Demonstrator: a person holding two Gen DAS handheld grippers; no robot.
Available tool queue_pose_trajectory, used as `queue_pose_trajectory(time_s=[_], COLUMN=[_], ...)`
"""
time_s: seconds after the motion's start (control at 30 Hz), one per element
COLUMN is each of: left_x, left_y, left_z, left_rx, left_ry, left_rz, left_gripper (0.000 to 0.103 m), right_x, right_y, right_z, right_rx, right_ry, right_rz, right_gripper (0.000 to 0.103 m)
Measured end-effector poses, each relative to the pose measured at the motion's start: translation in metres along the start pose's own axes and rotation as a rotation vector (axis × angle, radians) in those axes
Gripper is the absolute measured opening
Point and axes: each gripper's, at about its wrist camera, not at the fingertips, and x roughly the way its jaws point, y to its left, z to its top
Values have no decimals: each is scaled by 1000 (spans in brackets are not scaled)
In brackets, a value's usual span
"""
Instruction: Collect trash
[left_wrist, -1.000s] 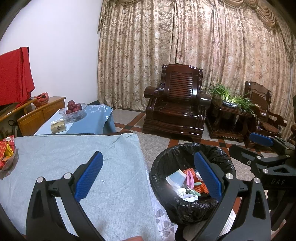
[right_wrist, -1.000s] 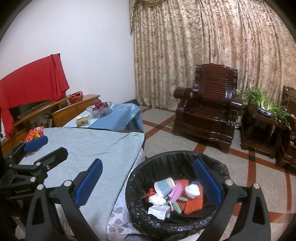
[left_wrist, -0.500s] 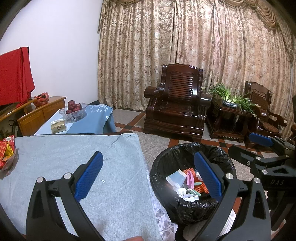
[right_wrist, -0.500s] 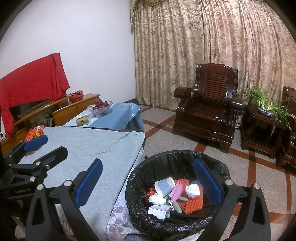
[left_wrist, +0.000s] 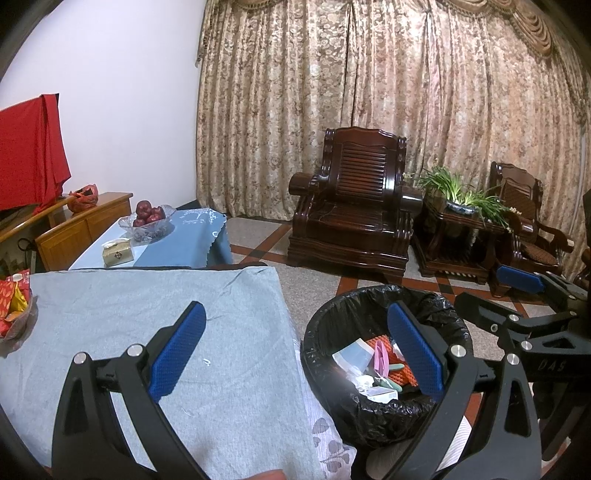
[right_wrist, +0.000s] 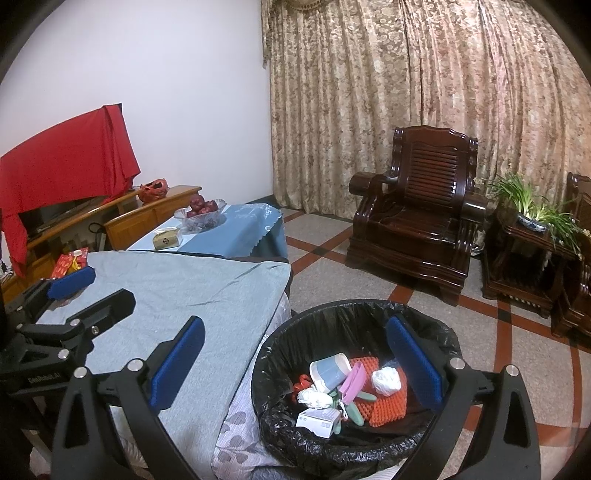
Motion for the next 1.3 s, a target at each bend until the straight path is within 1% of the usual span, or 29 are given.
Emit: queue_pose_trajectory(time_s=[0.8,1.3], left_x=[-1,-4], left_y=[1,11], left_z=[0,-5], left_rx=[-1,1], left_ry=[3,14], left_rz=[1,-2], left_gripper=[96,96], right_x=[4,12], right_y=[-2,-9], right_z=[3,-6], right_rx=[-7,-3], right_ry=[9,22], right_rz=[9,12], right_gripper=[97,97])
